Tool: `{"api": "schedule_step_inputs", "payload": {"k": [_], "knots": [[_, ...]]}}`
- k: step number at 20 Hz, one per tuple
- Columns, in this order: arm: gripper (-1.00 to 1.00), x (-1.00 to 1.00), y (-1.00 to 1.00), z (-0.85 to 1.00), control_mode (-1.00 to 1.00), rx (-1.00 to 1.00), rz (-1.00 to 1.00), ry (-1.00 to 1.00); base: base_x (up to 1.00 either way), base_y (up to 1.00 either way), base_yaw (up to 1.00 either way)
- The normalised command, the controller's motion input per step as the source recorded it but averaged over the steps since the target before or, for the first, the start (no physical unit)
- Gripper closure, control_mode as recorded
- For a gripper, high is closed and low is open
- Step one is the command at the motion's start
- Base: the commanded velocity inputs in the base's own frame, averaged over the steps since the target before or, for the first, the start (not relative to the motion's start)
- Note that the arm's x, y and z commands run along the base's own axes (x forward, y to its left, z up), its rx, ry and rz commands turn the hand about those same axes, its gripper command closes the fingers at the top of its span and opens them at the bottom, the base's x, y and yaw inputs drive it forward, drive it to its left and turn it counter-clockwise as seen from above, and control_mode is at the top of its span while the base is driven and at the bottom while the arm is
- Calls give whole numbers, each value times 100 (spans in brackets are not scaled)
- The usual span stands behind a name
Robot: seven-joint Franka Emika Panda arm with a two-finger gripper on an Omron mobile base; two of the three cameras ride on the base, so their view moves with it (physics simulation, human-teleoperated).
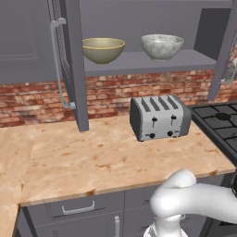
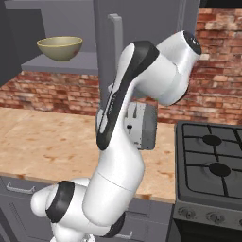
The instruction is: Open the cabinet. Pick the bowls from the counter and place them in the cabinet. Then close the cabinet.
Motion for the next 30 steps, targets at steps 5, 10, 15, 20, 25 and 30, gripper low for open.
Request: {"api": "schedule_step_inputs", "payload": {"k": [5, 10, 15, 20, 25, 30], "knots": [[-100, -16, 61, -12, -100, 0, 0, -50, 0, 0, 0], [-100, -3, 52, -5, -100, 0, 0, -46, 0, 0, 0], [-100, 0, 48, 0, -100, 0, 0, -36, 0, 0, 0], [-100, 3, 47, 0, -100, 0, 0, -33, 0, 0, 0], [-100, 17, 49, 0, -100, 0, 0, -26, 0, 0, 0], [-100, 27, 54, 0, -100, 0, 0, -21, 0, 0, 0]]}}
